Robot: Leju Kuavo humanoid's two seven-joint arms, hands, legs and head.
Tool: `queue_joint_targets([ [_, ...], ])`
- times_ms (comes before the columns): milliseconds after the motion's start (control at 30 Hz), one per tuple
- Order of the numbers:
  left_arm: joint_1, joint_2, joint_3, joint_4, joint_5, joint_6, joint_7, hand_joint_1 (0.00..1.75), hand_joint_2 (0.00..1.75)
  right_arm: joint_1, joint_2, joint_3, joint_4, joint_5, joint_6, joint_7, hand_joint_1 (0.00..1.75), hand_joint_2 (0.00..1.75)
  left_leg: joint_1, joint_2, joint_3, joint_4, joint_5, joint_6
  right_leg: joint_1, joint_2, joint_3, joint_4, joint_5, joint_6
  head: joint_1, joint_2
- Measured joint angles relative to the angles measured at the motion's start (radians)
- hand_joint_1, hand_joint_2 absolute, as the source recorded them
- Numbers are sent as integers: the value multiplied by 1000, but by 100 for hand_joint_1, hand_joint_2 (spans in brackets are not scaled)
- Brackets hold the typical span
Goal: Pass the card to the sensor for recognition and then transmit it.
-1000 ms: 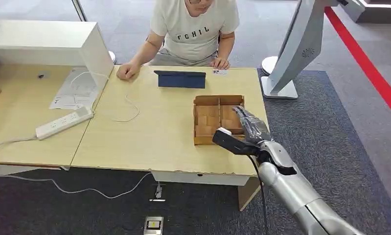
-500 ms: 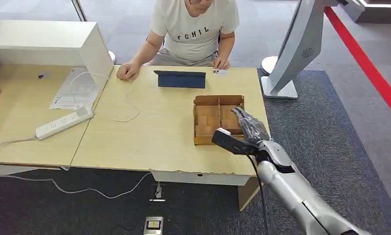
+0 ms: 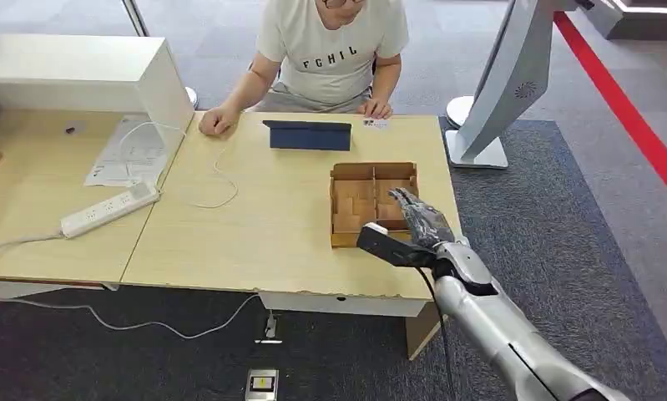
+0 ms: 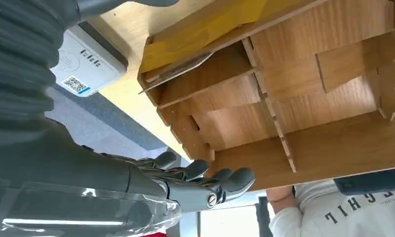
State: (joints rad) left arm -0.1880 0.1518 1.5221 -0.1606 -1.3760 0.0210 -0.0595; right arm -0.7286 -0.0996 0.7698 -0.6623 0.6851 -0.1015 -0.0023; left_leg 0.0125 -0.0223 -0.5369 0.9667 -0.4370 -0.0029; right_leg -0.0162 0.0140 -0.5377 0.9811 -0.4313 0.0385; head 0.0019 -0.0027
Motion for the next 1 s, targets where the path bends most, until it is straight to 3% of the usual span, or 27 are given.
queue_joint_targets([
  [1000, 1, -1, 19, 0, 12, 4, -3, 0, 0, -45, -18, 7, 54, 62, 3, -14, 0, 175, 0, 0, 0, 0, 0, 0, 0, 0, 0, 0, 0, 0, 0, 0],
])
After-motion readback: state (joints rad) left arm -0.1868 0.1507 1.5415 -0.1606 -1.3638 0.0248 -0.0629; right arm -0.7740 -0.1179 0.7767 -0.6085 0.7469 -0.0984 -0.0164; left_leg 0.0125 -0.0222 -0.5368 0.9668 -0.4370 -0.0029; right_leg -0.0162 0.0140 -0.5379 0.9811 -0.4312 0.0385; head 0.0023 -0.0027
